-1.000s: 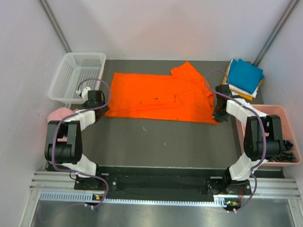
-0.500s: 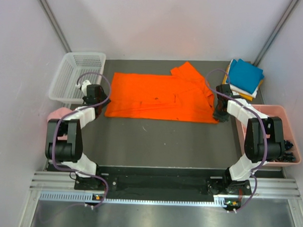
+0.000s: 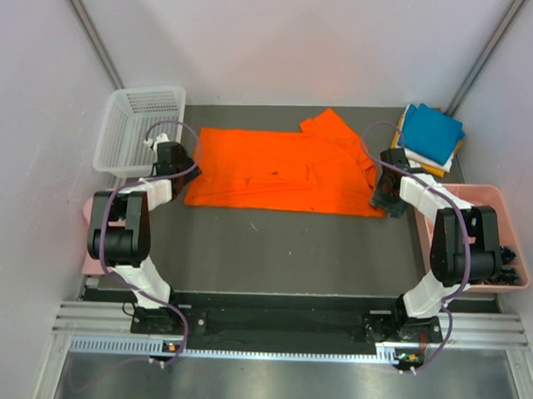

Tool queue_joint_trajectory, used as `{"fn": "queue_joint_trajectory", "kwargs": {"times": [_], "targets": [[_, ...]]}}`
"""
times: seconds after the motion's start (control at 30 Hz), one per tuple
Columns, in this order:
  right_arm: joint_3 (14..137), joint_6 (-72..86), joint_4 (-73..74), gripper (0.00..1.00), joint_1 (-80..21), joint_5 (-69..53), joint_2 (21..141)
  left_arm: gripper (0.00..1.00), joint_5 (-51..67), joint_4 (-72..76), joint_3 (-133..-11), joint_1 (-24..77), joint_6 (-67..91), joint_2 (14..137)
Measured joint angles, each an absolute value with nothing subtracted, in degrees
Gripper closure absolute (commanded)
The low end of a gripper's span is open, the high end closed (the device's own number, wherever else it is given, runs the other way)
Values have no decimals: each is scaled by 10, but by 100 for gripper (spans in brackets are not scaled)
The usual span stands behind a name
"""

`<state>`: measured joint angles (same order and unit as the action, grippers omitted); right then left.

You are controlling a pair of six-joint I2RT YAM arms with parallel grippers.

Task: Fold and stack the t-shirts
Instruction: Fold the flattened tshirt in 1/3 of the way

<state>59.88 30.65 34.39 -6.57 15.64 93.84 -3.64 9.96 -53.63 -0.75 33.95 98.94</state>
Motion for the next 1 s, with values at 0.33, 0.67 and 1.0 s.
{"fn": "queue_joint_trajectory", "kwargs": {"times": [0.33, 0.67, 1.0], "targets": [[592, 307, 347, 49, -66, 156, 938, 57, -25, 98, -536, -7, 328, 999], [592, 307, 348, 49, -66, 156, 938, 59, -39, 99, -538, -4, 324, 1016], [592, 306, 348, 49, -66, 156, 938, 64, -47, 94, -547, -3, 324, 1024]]}}
